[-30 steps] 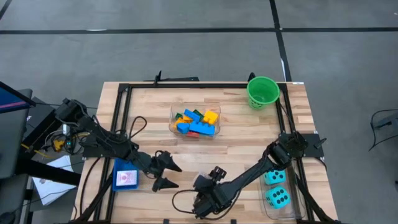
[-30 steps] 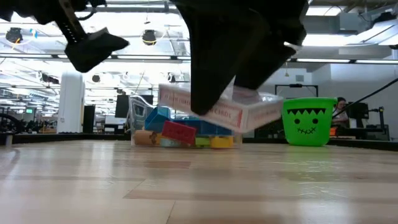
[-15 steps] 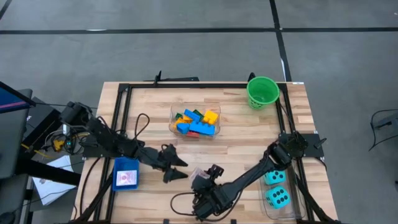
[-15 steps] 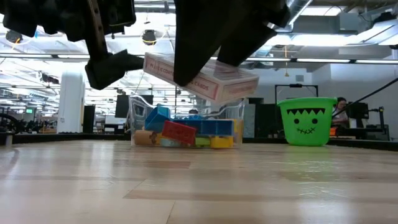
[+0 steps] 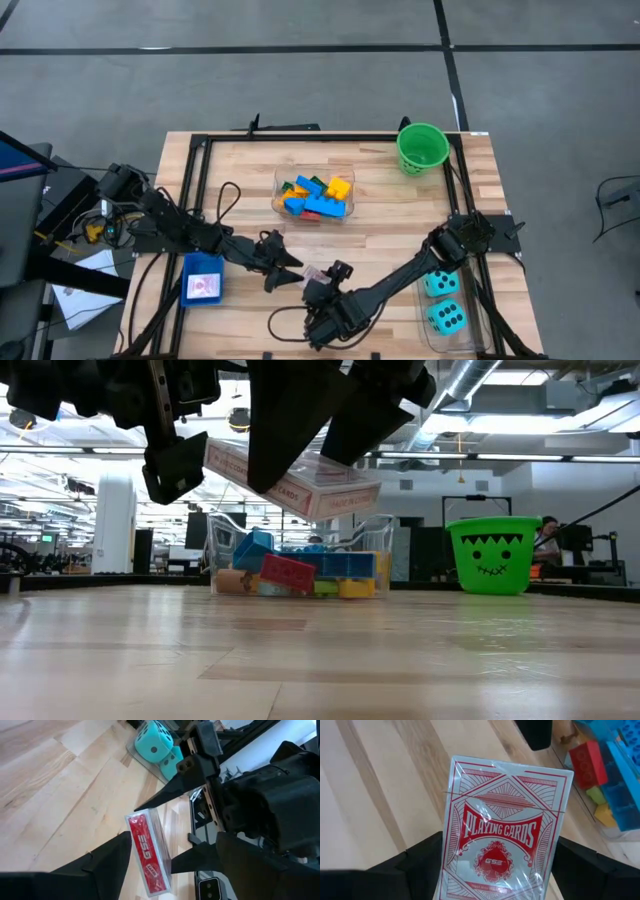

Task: Pick & Place Toys
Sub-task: Put the red playing card box into the blue bin

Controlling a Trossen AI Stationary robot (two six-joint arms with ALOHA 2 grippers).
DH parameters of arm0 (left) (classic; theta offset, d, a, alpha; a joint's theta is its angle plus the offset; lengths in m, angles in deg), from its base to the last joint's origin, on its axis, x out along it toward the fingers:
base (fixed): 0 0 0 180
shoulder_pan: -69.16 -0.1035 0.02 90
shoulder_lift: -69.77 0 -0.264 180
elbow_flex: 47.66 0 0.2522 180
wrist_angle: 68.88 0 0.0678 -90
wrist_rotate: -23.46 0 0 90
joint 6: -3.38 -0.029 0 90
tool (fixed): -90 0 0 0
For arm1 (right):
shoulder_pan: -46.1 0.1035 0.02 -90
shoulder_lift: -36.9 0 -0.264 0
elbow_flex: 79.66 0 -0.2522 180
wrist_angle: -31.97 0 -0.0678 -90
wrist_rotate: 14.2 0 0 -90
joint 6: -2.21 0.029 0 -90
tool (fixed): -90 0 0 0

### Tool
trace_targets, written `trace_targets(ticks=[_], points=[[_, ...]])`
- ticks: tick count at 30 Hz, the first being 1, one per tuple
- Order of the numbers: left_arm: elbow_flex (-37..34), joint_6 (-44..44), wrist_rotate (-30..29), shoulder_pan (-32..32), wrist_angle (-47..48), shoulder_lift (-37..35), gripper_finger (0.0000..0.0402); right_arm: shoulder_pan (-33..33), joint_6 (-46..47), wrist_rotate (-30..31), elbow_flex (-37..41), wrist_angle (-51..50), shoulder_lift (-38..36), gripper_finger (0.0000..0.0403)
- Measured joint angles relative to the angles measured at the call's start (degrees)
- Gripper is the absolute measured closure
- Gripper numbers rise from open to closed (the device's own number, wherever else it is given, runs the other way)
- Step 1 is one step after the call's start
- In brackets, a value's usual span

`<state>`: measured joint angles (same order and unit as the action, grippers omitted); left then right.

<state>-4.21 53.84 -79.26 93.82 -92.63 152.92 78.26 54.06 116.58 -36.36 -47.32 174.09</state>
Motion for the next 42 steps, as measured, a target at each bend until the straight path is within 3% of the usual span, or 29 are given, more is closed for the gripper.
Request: trace_targets(ticks=[10, 22, 27, 34, 42], points=[[0.0, 1.46, -0.24, 0.0, 2.55, 0.0, 0.0116, 0.33, -0.7, 3.66, -0.98, -0.75, -0.9, 0.0096], [0.0, 1.5, -0.49, 0.08, 1.5, 0.0, 0.0123, -1.39, -6.11, 3.89, -2.71, 1.4, -1.11, 0.0096], [0.0, 1.5, -0.52, 0.11, 1.5, 0.0, 0.0176, -2.0, -6.84, 3.7, -2.71, 1.39, -1.11, 0.0096], [0.0, 2.78, -1.39, 0.11, 1.82, 0.0, 0.034, -2.67, -7.14, 3.93, -2.7, 1.03, -1.09, 0.0096], [0.0, 2.66, -1.43, 0.11, 2.53, -0.04, 0.034, -2.82, -6.12, 3.14, -2.69, 1.4, -1.05, 0.0081]])
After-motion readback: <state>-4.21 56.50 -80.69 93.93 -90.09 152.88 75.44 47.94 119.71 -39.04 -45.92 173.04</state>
